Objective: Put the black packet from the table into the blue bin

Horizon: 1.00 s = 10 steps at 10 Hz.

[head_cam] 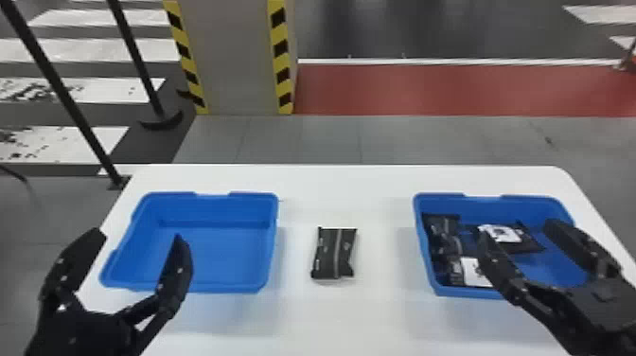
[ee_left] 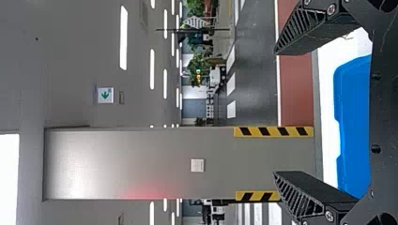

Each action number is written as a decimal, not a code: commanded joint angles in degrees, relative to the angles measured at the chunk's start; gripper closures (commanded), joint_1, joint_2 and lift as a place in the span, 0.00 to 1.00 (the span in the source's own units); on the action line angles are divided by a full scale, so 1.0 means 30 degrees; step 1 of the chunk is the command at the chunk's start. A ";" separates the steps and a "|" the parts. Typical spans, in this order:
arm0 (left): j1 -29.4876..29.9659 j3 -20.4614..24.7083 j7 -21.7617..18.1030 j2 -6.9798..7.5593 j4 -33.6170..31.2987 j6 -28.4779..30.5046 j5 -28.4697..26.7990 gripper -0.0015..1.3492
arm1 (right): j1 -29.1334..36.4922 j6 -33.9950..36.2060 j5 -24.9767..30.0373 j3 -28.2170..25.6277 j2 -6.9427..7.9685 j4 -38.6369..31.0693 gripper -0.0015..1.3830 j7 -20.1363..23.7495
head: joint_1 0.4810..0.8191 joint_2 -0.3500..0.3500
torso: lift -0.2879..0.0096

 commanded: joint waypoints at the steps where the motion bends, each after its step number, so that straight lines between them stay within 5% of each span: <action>1: 0.0000 0.0000 -0.0001 -0.0005 0.0000 0.0029 0.0044 0.09 | -0.2442 0.3268 0.0084 0.0882 -0.0449 0.1344 0.11 0.0582 | 0.63 0.61 | 0.60; 3: 0.0000 -0.0038 -0.0001 -0.0005 0.0000 0.0029 0.0044 0.09 | -0.5348 0.5471 0.0161 0.3015 -0.1152 0.3172 0.11 0.1198 | 0.63 0.68 | 0.60; 7: 0.0000 -0.0038 -0.0001 -0.0005 0.0000 0.0170 0.0006 0.09 | -1.0926 1.0908 0.0884 0.6671 -0.1708 0.6453 0.11 0.1344 | 0.63 0.83 | 0.60; 10: 0.0000 -0.0076 -0.0001 0.0024 0.0000 0.0216 -0.0032 0.09 | -1.5004 1.1752 0.1722 0.8918 -0.1738 1.1047 0.10 0.1637 | 0.63 0.89 | 0.60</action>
